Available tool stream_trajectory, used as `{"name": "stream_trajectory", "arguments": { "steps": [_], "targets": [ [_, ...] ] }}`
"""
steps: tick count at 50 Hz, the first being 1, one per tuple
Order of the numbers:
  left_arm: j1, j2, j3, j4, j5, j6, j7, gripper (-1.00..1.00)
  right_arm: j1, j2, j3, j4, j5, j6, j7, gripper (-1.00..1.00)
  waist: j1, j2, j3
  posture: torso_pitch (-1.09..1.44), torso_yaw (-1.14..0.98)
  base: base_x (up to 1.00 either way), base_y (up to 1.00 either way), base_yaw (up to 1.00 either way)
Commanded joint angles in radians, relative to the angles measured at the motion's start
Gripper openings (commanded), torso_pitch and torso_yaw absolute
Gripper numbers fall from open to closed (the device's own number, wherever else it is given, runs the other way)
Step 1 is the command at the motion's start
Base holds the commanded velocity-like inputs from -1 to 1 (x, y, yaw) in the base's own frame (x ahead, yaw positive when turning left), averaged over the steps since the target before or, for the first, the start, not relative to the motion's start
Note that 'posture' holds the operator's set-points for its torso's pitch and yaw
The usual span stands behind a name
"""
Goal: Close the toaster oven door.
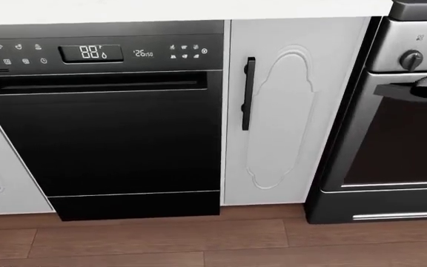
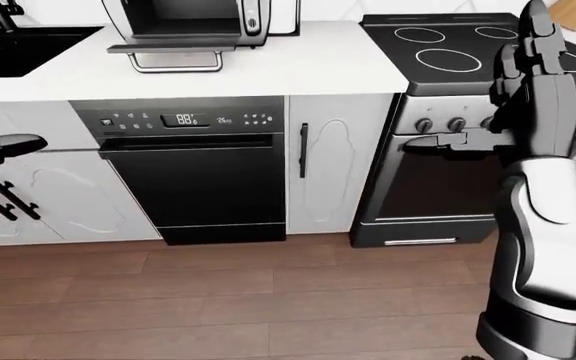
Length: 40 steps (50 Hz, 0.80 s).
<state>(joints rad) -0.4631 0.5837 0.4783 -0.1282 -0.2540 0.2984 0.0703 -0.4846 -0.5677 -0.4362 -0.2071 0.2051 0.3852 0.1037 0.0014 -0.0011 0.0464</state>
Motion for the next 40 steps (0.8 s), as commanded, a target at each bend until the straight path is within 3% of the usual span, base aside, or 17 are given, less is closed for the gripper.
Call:
{"name": "stream_trajectory", "arguments": {
  "steps": [1,6,7,8,9,10,11,12,13,27,29,31,32,33,34,36,40],
  "targets": [
    [-0.025,0.023,0.012,-0.028,0.000,-0.027,0.002,1.00,-0.026,-0.021,-0.017,-0.029,0.001,-0.025,-0.004,1.00,0.000,0.001,-0.022,0.00,0.00,0.01,0.00,0.00],
    [-0.027,0.032,0.017,-0.024,-0.003,-0.026,0.004,1.00,-0.027,-0.027,-0.019,-0.028,0.001,-0.026,-0.003,1.00,0.000,0.001,-0.021,0.00,0.00,0.01,0.00,0.00],
    [-0.026,0.033,0.018,-0.025,-0.004,-0.027,0.004,1.00,-0.027,-0.027,-0.019,-0.027,0.001,-0.027,-0.003,1.00,-0.001,0.005,-0.037,0.00,0.00,0.04,0.03,0.00],
    [-0.028,0.036,0.020,-0.026,-0.005,-0.026,0.005,1.00,-0.029,-0.027,-0.019,-0.026,0.002,-0.026,-0.004,1.00,0.001,0.002,-0.012,0.00,0.00,0.03,0.02,0.00],
    [-0.029,0.037,0.019,-0.025,-0.005,-0.026,0.005,1.00,-0.029,-0.028,-0.019,-0.026,0.002,-0.026,-0.004,1.00,0.000,0.002,-0.013,0.00,0.00,0.03,0.02,0.00],
    [-0.029,0.037,0.018,-0.022,-0.004,-0.029,0.005,1.00,-0.029,-0.029,-0.019,-0.024,0.001,-0.027,-0.003,1.00,-0.001,0.006,-0.036,0.00,0.00,0.05,0.02,0.00],
    [-0.028,0.038,0.018,-0.022,-0.005,-0.029,0.005,1.00,-0.029,-0.029,-0.019,-0.024,0.001,-0.028,-0.003,1.00,0.000,0.004,-0.011,0.00,0.00,0.04,0.02,0.00],
    [-0.027,0.036,0.017,-0.018,-0.003,-0.033,0.004,1.00,-0.028,-0.030,-0.018,-0.022,-0.001,-0.031,-0.002,1.00,0.000,0.003,-0.013,0.00,0.00,0.04,0.02,0.00],
    [-0.027,0.036,0.016,-0.017,-0.003,-0.033,0.004,1.00,-0.028,-0.030,-0.018,-0.021,-0.002,-0.033,-0.001,1.00,-0.001,0.007,-0.035,0.00,0.00,0.05,0.03,0.00],
    [-0.031,0.044,0.020,-0.023,-0.009,-0.023,0.005,1.00,-0.032,-0.033,-0.018,-0.025,-0.009,-0.035,0.002,1.00,-0.008,0.009,-0.021,0.00,0.00,0.04,0.11,0.00],
    [-0.032,0.044,0.019,-0.028,-0.009,-0.019,0.006,1.00,-0.033,-0.034,-0.019,-0.025,-0.008,-0.033,0.002,1.00,-0.008,0.032,-0.023,0.00,0.00,0.04,0.24,0.00],
    [-0.031,0.043,0.018,-0.028,-0.009,-0.019,0.006,1.00,-0.032,-0.035,-0.019,-0.026,-0.009,-0.033,0.003,1.00,-0.009,0.075,-0.018,0.00,0.00,0.04,0.25,0.00],
    [-0.033,0.043,0.018,-0.026,-0.009,-0.019,0.005,1.00,-0.034,-0.035,-0.019,-0.026,-0.008,-0.031,0.002,1.00,-0.005,0.046,-0.021,0.00,0.00,0.05,0.24,0.00],
    [-0.034,0.044,0.017,-0.027,-0.008,-0.019,0.006,1.00,-0.035,-0.036,-0.019,-0.027,-0.008,-0.030,0.002,1.00,-0.010,0.060,-0.019,0.00,0.00,0.05,0.25,0.00],
    [-0.035,0.044,0.017,-0.027,-0.009,-0.017,0.006,1.00,-0.036,-0.036,-0.019,-0.028,-0.007,-0.028,0.002,1.00,-0.008,0.058,-0.018,0.00,0.00,0.05,0.25,0.00],
    [-0.033,0.042,0.015,-0.029,-0.008,-0.018,0.006,1.00,-0.037,-0.037,-0.020,-0.031,-0.006,-0.026,0.001,1.00,-0.009,0.046,-0.025,0.00,0.00,0.05,0.24,0.00],
    [-0.037,0.044,0.017,-0.022,-0.008,-0.022,0.003,1.00,-0.038,-0.037,-0.020,-0.033,-0.004,-0.023,0.000,1.00,-0.005,0.021,-0.018,0.00,0.00,0.05,0.24,0.00]
  ]
}}
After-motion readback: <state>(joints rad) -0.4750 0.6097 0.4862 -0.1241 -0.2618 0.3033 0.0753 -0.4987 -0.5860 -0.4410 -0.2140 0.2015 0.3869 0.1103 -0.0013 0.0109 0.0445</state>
